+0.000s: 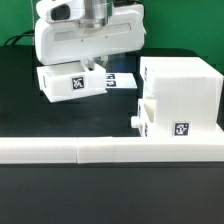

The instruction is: Assemble drawer

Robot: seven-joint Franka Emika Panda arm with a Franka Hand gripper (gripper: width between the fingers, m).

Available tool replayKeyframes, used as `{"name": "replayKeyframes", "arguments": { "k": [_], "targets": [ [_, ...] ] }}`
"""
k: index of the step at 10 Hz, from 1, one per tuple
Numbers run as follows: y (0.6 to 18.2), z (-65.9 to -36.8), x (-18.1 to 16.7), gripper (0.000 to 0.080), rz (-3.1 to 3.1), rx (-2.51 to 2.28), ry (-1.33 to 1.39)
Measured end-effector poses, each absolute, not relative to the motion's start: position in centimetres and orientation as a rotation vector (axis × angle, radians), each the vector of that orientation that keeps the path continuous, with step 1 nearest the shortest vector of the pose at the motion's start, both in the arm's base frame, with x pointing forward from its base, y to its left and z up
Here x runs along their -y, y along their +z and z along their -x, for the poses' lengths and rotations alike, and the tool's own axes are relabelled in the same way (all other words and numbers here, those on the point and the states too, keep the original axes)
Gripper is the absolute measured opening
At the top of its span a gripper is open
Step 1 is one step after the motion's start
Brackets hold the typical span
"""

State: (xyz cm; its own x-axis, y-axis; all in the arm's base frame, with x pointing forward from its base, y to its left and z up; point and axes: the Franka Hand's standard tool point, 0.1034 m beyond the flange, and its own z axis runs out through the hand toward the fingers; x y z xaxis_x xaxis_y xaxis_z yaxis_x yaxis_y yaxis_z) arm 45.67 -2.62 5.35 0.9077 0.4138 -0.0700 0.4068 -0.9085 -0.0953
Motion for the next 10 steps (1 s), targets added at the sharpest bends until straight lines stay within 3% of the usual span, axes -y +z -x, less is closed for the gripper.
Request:
{"name": "replayKeyframes", "arguments": {
  "k": [4,10],
  "targets": [
    [5.5,-48.6,2.8,0.0044,2.765,1.323,0.139],
    [5.2,-48.8,3.3,0.0044,2.426,1.841,0.172]
  ]
}}
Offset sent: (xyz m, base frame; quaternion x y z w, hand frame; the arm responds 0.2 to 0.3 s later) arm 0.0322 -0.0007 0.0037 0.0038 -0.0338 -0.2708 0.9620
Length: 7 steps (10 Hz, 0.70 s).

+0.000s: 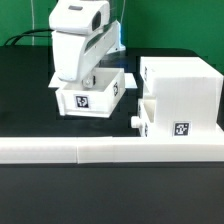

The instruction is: Assemble drawer

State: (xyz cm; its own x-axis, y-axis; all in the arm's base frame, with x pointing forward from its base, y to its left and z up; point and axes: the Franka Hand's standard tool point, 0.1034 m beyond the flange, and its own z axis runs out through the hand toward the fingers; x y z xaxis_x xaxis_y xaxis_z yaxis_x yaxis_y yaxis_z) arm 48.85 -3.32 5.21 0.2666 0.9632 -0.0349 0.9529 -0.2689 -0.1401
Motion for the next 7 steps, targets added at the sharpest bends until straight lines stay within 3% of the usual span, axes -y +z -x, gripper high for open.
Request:
{"name": "replayKeyframes", "arguments": {
  "k": [3,7],
  "targets": [
    [5.2,-50.0,4.3,0.0044,2.016,2.292,0.195],
    [4.9,-49.7,4.4,0.0044,2.029,2.275,0.201]
  ]
}}
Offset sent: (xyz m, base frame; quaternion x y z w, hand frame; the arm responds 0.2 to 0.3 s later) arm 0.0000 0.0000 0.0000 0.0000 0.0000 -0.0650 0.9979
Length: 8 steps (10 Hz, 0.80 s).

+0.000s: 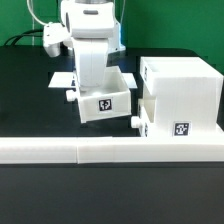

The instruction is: Assemble drawer

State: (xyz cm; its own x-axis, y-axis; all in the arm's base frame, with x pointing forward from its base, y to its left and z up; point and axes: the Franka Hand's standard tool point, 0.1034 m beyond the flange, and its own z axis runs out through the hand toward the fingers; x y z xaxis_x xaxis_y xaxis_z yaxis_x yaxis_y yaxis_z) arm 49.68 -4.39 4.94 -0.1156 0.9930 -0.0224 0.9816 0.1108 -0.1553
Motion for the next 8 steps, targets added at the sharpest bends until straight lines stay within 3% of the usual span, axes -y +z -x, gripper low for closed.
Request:
{"name": "replayKeyframes", "arguments": {
  "k": [8],
  "targets": [
    [5.4,-50.7,4.4,0.0044,2.209,2.188,0.115]
  ]
}}
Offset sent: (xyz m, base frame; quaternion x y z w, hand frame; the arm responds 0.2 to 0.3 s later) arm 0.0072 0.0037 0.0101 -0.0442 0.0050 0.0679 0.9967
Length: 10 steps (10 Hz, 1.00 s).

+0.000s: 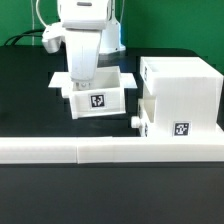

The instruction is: Assemble drawer

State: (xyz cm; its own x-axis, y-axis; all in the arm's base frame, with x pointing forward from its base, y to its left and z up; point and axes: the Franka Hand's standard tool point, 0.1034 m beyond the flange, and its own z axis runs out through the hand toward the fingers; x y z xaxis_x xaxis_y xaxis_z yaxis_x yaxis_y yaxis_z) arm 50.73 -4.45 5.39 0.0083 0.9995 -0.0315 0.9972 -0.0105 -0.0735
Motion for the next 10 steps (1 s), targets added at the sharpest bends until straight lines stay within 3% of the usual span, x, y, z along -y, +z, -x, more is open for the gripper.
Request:
{"name": "replayKeyframes", "arguments": {
  "k": [7,10],
  "targets": [
    [4.9,-51.4,3.9,0.0044,2.237,2.219,0.036],
    [5.4,-53.0,3.7,0.0044,2.262,2.206,0.028]
  ]
}}
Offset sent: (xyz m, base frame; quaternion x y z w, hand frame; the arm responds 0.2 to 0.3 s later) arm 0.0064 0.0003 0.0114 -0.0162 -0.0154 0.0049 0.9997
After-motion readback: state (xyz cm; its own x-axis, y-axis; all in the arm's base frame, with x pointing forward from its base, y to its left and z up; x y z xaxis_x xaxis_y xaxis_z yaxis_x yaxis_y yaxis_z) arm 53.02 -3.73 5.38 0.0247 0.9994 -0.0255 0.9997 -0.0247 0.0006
